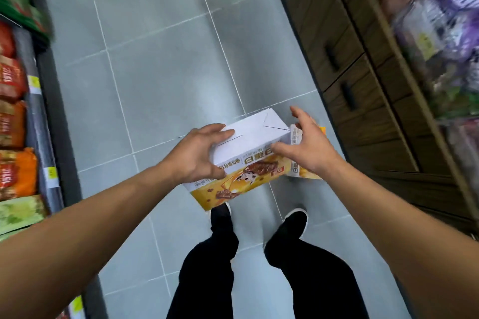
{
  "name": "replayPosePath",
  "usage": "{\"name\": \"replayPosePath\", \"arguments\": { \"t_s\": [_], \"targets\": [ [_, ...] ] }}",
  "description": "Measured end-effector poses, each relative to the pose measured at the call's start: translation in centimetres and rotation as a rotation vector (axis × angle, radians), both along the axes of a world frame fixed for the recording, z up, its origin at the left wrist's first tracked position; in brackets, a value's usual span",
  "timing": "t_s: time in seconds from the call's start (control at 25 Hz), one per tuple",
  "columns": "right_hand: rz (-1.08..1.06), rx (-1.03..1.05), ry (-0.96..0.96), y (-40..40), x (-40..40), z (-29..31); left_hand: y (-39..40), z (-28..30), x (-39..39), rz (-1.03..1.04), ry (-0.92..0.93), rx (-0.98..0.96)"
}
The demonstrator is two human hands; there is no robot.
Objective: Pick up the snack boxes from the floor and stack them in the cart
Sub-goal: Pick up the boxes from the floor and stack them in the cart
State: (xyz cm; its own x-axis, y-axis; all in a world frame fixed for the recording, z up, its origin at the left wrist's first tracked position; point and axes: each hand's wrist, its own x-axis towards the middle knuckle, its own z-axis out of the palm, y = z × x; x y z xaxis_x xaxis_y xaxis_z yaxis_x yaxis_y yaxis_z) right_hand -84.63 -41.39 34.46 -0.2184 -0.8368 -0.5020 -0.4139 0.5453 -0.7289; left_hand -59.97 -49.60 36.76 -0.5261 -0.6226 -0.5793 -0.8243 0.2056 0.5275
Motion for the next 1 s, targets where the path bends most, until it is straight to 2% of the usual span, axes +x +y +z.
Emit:
{"name": "replayPosePath", "arguments": {
  "t_s": [0.08,0.16,0.24,0.32,0.44,0.52,0.56,0.64,0.72,0.84,0.92,1.0],
  "targets": [
    [-0.088,0.099,-0.037,1.8,-1.0,4.8,1.0,6.0,-0.9,0.159,0.082,0.103],
    [-0.297,0.143,-0.123,4.8,-1.6,9.0,2.4,11.5,-1.7,0.459,0.241,0.3],
    [-0.388,0.187,-0.269,7.6,-1.6,11.9,3.6,16.1,-3.1,0.668,0.425,0.499],
    [-0.459,0.266,-0.478,8.7,-1.1,15.2,4.0,19.3,-5.0,0.744,0.519,0.616],
    [-0.526,0.206,-0.695,8.9,-1.0,20.7,3.3,22.1,-7.2,0.709,0.494,0.702],
    [-0.557,0.086,-0.632,9.7,-1.2,23.7,2.7,23.4,-7.7,0.52,0.384,0.66],
    [-0.571,0.027,-0.533,10.4,-1.0,25.2,2.4,24.1,-7.8,0.375,0.286,0.51],
    [-0.532,-0.049,-0.185,12.6,-0.6,27.9,2.2,25.8,-8.1,0.132,0.141,0.111],
    [-0.382,0.015,0.232,15.3,0.3,30.6,3.2,27.9,-8.9,-0.051,0.212,-0.102],
    [-0.167,0.164,0.546,20.8,2.4,33.9,6.1,30.4,-10.5,-0.467,0.309,-0.208],
    [-0.084,0.208,0.64,25.8,4.1,35.4,9.4,31.0,-11.9,-0.835,0.26,-0.245],
    [-0.108,0.264,0.668,31.6,6.0,36.6,13.9,31.2,-13.3,-1.166,0.145,-0.248]
  ]
}}
